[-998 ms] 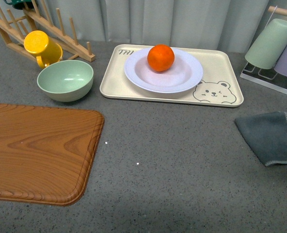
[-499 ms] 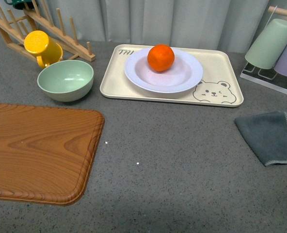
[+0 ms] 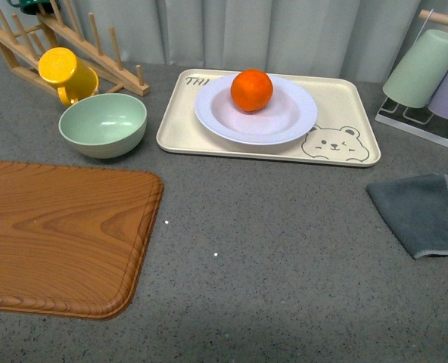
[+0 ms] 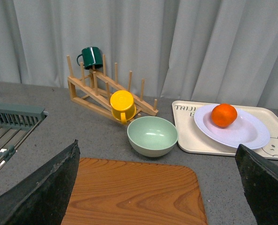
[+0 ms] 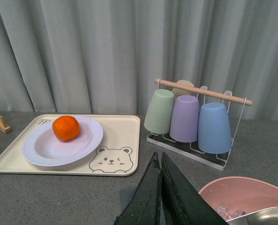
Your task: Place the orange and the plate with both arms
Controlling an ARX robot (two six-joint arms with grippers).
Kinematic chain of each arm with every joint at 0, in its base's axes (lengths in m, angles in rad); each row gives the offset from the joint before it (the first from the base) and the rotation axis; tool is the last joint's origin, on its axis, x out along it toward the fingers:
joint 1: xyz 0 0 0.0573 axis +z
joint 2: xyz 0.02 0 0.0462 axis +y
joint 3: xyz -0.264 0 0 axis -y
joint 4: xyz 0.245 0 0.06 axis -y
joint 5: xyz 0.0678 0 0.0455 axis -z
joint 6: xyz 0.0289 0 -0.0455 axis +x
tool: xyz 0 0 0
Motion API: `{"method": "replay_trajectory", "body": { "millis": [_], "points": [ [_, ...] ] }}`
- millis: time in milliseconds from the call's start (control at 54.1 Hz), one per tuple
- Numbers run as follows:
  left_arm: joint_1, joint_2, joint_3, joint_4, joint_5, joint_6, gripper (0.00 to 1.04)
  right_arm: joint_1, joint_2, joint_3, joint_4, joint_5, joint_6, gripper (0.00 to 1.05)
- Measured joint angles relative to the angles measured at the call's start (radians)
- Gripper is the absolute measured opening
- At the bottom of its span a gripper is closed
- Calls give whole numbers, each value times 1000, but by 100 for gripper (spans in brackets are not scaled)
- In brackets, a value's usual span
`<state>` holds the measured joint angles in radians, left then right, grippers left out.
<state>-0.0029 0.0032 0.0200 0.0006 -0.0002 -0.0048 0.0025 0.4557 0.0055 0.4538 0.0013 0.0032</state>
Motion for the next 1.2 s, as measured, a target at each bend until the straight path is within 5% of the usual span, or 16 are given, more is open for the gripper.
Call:
{"method": "replay_trajectory", "body": {
  "millis": [1035,1201],
  "points": [
    [0,0,0,0,0,0,98,0,-451,0,-451,-3,-1,1],
    [0,0,0,0,0,0,98,0,-451,0,-452,-3,-2,37]
  ]
}}
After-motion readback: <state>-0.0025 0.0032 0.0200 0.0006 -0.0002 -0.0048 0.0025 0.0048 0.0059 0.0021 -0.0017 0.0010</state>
